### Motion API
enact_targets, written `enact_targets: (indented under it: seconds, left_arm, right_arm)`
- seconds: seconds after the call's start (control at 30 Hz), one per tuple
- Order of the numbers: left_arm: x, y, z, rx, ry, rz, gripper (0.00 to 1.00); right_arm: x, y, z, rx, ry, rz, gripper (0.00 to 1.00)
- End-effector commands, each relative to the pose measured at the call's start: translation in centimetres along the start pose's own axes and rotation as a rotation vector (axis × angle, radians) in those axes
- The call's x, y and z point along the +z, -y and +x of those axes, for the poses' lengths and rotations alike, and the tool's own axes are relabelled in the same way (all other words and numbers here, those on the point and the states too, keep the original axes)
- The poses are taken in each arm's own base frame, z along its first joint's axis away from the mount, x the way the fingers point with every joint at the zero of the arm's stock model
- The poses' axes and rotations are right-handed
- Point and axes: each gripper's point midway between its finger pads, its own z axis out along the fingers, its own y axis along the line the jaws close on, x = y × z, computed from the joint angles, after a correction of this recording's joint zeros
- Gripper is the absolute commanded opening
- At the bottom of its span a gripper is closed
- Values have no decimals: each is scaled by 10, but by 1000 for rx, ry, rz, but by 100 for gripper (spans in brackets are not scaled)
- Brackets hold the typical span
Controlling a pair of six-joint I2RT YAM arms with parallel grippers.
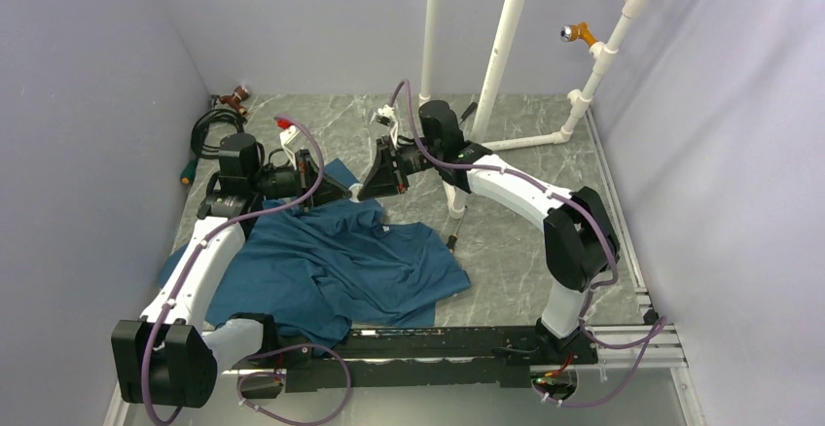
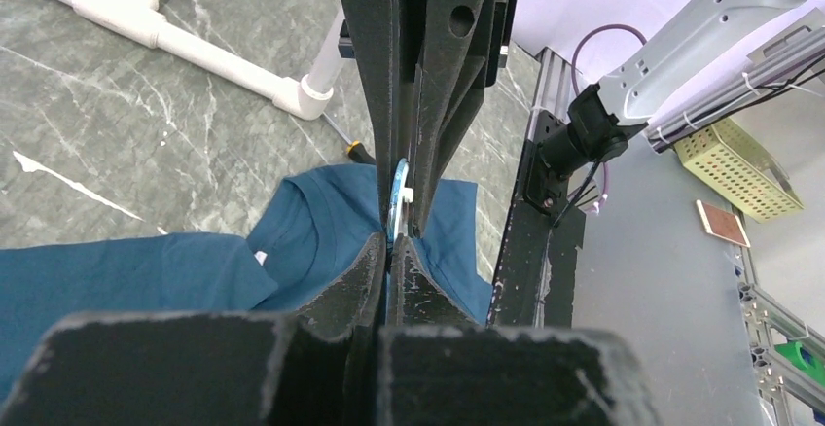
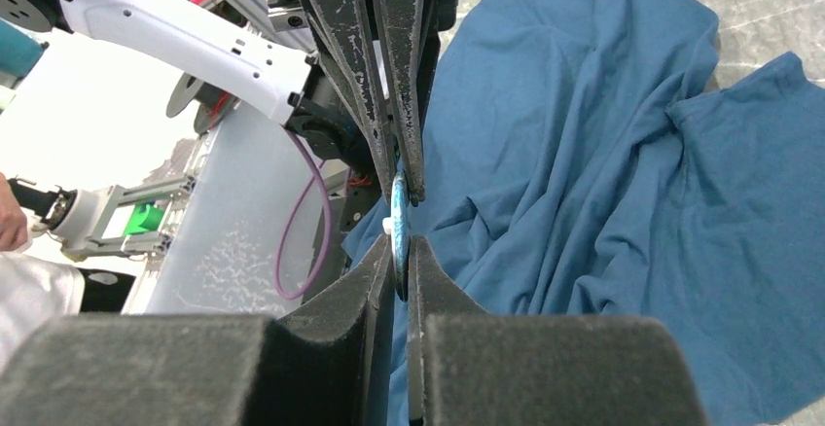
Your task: Remove the brooch from the garment
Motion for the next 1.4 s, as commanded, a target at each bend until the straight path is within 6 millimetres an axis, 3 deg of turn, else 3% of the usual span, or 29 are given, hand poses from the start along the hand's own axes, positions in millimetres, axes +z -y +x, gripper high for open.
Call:
enact_targets:
  seconds: [0.0, 0.6, 1.0, 1.37]
  left_arm:
    - [0, 23, -14, 82, 6, 60, 0]
    - [-2, 28, -18, 107, 6, 52, 0]
    - [-4, 32, -18, 132, 12, 45, 0]
    - [-5, 17, -16, 28, 67, -16, 0]
  right_arm:
    - [6, 6, -15, -61, 13, 21, 7]
    - [8, 31, -7, 98, -11, 56, 4]
    - [0, 44, -2, 187, 14, 62, 1]
    - [-17, 47, -11, 160, 119, 96, 1]
